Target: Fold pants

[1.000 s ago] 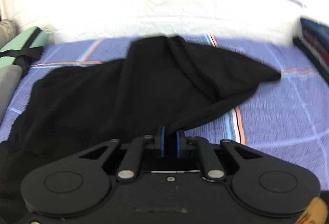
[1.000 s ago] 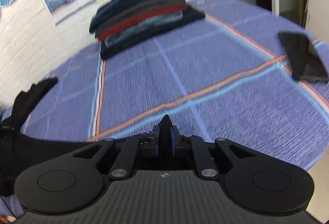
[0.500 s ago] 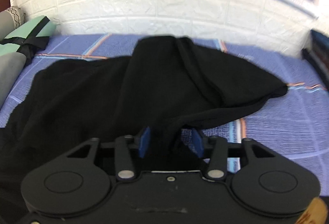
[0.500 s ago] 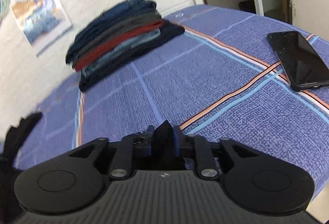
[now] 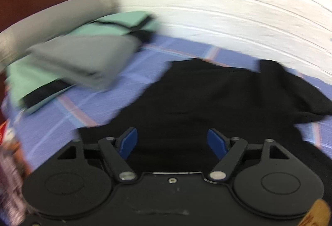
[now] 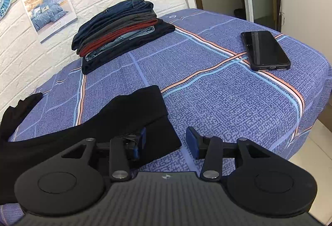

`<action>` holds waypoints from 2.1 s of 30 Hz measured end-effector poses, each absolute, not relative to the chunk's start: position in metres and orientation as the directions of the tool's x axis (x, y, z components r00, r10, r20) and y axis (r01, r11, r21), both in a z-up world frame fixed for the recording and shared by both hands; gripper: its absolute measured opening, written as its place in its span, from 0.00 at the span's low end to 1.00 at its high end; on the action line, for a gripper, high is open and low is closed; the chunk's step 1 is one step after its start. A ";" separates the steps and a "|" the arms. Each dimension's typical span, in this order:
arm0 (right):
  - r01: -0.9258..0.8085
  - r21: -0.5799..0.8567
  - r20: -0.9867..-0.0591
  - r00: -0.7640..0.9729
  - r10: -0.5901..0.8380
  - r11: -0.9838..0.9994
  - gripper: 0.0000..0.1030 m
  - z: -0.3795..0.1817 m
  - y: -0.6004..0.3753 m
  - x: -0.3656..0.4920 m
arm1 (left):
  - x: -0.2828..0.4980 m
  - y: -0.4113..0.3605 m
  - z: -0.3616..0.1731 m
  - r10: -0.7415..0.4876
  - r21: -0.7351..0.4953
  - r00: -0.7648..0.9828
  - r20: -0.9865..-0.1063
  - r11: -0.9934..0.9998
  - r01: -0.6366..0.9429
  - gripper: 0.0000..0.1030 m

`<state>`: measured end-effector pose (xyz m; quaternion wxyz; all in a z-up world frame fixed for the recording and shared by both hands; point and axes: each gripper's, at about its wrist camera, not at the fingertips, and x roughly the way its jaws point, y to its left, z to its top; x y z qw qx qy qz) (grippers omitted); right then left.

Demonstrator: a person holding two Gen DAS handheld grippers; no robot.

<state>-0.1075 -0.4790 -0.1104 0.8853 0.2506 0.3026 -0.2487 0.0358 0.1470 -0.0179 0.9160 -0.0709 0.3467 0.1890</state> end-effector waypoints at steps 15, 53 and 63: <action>0.607 0.275 -0.653 0.687 -0.319 0.745 0.84 -0.114 -0.460 -0.110 | -0.012 0.235 -0.071 0.318 -0.161 0.600 -0.734 0.777 -0.609 0.72; 0.552 0.190 -0.582 0.729 -0.359 0.812 0.73 -0.051 -0.440 -0.078 | -0.021 0.205 0.011 0.381 -0.093 0.724 -0.576 0.849 -0.520 0.97; 0.124 0.351 -0.536 0.839 0.090 0.928 0.74 -0.057 -0.362 0.065 | 0.052 0.158 0.006 0.257 0.000 0.778 -0.573 0.950 -0.313 0.98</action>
